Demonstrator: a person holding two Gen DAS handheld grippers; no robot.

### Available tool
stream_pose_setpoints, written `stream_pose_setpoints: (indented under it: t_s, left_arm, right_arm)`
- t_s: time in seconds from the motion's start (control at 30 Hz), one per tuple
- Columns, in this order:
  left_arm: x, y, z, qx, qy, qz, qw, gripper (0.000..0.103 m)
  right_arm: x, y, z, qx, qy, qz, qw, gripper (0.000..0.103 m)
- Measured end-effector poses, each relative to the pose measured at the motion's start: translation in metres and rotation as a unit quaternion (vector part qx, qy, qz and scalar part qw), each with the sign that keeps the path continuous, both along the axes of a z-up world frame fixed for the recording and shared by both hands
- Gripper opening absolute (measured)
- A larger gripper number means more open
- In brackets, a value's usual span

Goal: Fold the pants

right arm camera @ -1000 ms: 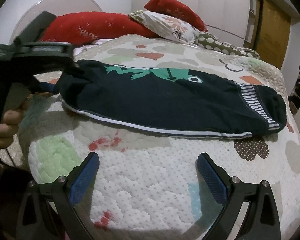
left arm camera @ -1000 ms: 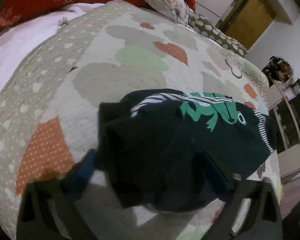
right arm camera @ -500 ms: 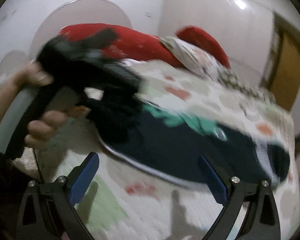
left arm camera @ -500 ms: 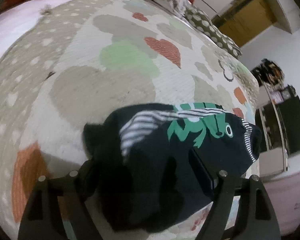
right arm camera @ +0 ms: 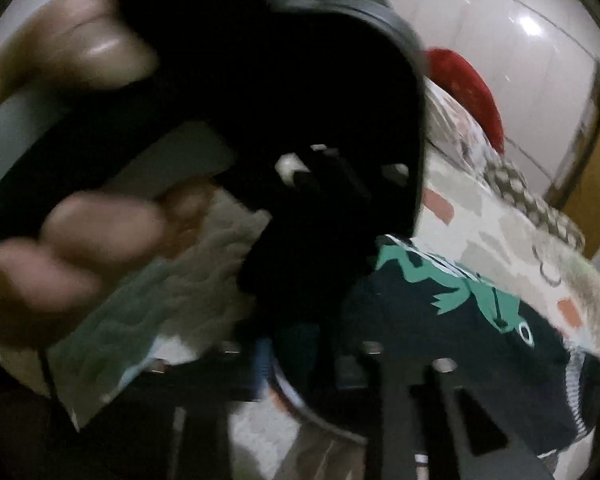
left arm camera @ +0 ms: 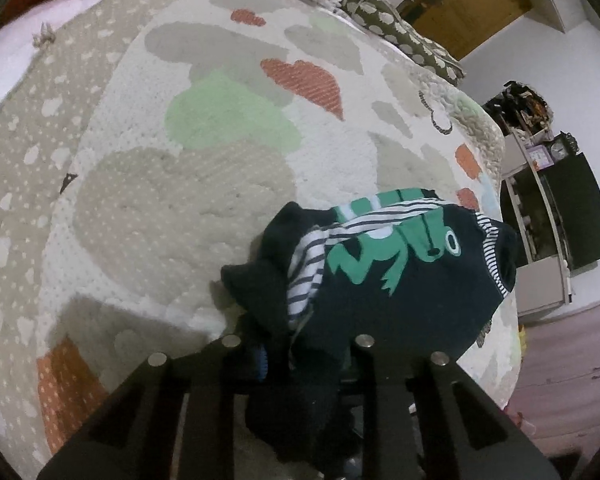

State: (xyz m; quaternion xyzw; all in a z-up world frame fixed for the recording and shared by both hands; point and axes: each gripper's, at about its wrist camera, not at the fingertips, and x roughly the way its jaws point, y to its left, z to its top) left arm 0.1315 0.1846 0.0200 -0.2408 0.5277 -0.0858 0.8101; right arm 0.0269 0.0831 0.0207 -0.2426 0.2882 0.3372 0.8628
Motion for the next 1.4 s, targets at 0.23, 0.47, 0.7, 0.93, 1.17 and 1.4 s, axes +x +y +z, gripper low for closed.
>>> stream_pose_setpoints:
  t_s: [0.23, 0.47, 0.7, 0.93, 1.17, 1.4]
  left_arm:
    - [0.008, -0.045, 0.036, 0.009, -0.029, -0.022, 0.9993, 0.020]
    - [0.040, -0.112, 0.041, 0.038, -0.017, -0.062, 0.9972, 0.020]
    - [0.059, -0.150, 0.036, 0.018, -0.002, -0.082, 0.9965, 0.045]
    - [0.036, -0.105, 0.063, -0.007, -0.042, -0.025, 0.9988, 0.067]
    - [0.008, -0.055, 0.053, -0.022, -0.037, 0.046, 0.9980, 0.068]
    - [-0.007, -0.086, 0.022, 0.007, -0.013, -0.002, 0.9999, 0.068]
  right_arm:
    - [0.018, -0.044, 0.029, 0.096, 0.047, -0.046, 0.993, 0.011]
    - [0.042, -0.108, 0.038, 0.171, 0.085, -0.116, 0.975, 0.011]
    - [0.065, -0.172, 0.026, 0.210, 0.122, -0.195, 0.950, 0.012]
    - [0.079, -0.231, 0.008, 0.266, 0.169, -0.262, 0.912, 0.051]
    - [0.074, -0.263, 0.022, 0.283, 0.145, -0.317, 0.893, 0.051]
    - [0.080, -0.263, 0.041, 0.338, 0.164, -0.278, 0.884, 0.051]
